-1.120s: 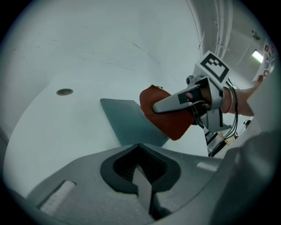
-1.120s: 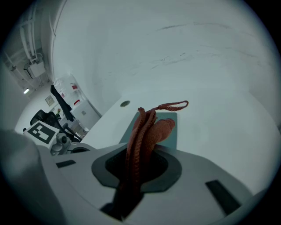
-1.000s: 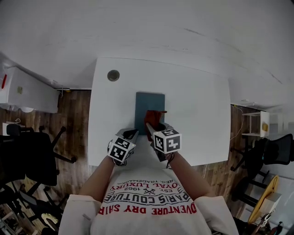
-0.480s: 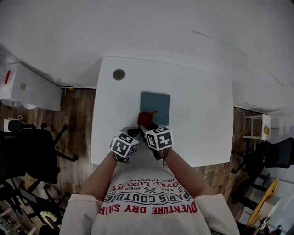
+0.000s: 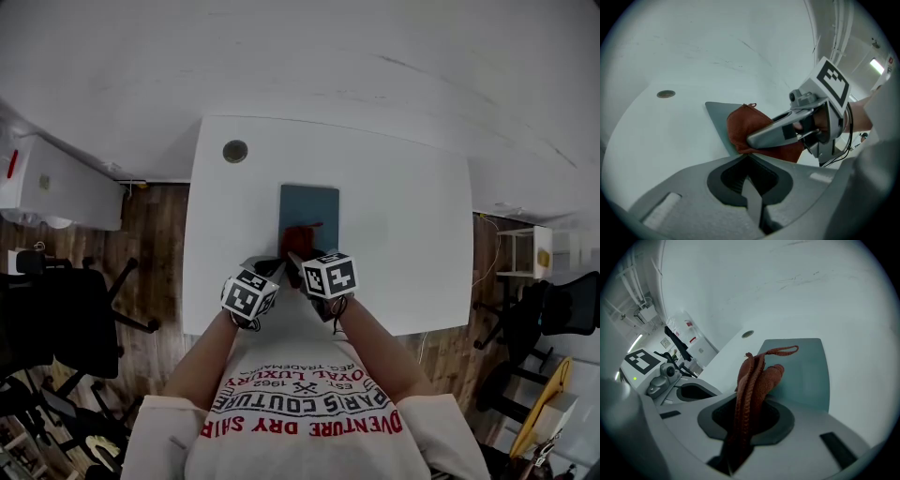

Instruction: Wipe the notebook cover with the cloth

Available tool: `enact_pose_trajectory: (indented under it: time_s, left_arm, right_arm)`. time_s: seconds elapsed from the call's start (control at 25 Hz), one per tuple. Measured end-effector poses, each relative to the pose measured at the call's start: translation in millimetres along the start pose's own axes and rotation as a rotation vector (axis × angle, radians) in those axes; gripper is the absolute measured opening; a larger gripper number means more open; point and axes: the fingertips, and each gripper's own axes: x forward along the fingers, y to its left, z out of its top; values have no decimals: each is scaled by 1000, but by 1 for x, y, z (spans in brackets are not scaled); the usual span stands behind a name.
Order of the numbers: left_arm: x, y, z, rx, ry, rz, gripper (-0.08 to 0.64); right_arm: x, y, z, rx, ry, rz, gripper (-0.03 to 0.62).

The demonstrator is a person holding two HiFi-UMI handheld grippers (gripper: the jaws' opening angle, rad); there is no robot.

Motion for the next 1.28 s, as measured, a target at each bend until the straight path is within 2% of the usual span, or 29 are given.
enact_pose_trajectory:
  time_s: [0.2,0.36,0.92,1.2,1.28]
  left_arm:
    - [1,0,-1,19,-15,28,9]
    - [1,-1,-2,6,-9,21,9]
    - [0,-1,-3,42,-29,61,9]
    - [-1,-2,-1,15,-63,126,9]
    - [0,-1,-1,-18,-71,148,9]
  right_arm:
    - [-10,-12,-8,12,-16,-25,87]
    - [-20,-22,-14,31,-25,-32,86]
    - [-65,-73,-42,149,-66,-118,88]
    - [-91,-100,-54,147,-36,-208,78]
    - [-100,-108,-53,140,-40,-232,77]
